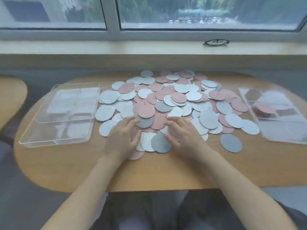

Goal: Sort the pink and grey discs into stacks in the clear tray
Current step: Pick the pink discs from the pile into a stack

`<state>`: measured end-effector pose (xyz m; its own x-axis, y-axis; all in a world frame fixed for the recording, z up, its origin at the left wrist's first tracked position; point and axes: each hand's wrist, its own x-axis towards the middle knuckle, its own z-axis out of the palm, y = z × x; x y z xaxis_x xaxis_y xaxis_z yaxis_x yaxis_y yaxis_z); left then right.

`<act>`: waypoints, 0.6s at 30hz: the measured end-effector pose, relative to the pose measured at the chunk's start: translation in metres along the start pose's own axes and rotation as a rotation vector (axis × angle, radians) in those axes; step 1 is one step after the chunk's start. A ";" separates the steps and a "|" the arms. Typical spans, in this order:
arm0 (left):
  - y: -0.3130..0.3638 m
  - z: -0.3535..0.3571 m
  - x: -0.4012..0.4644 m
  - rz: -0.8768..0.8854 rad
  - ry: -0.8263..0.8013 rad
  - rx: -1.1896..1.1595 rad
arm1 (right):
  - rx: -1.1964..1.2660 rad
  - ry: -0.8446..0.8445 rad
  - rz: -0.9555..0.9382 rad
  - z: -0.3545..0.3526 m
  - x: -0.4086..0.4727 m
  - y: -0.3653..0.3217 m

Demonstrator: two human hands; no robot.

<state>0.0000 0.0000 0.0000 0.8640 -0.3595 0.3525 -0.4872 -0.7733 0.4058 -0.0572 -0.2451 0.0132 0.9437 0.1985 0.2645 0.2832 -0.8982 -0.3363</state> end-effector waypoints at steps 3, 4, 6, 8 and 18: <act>-0.004 -0.001 -0.006 0.002 -0.035 -0.027 | 0.020 -0.036 0.039 0.002 -0.015 -0.004; -0.003 -0.001 -0.006 -0.008 -0.058 -0.029 | 0.019 -0.051 0.046 0.003 -0.019 -0.004; -0.001 -0.002 -0.004 0.007 -0.062 -0.026 | 0.022 -0.033 0.035 0.006 -0.019 -0.002; -0.001 -0.003 -0.005 0.011 -0.057 -0.049 | 0.057 -0.008 0.053 0.006 -0.019 -0.001; -0.003 -0.007 -0.006 -0.004 -0.022 -0.280 | 0.193 0.137 0.131 0.008 -0.024 0.001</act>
<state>-0.0041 0.0085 0.0028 0.8670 -0.3701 0.3337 -0.4973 -0.6009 0.6257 -0.0777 -0.2476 -0.0012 0.9461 0.0188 0.3234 0.2002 -0.8188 -0.5380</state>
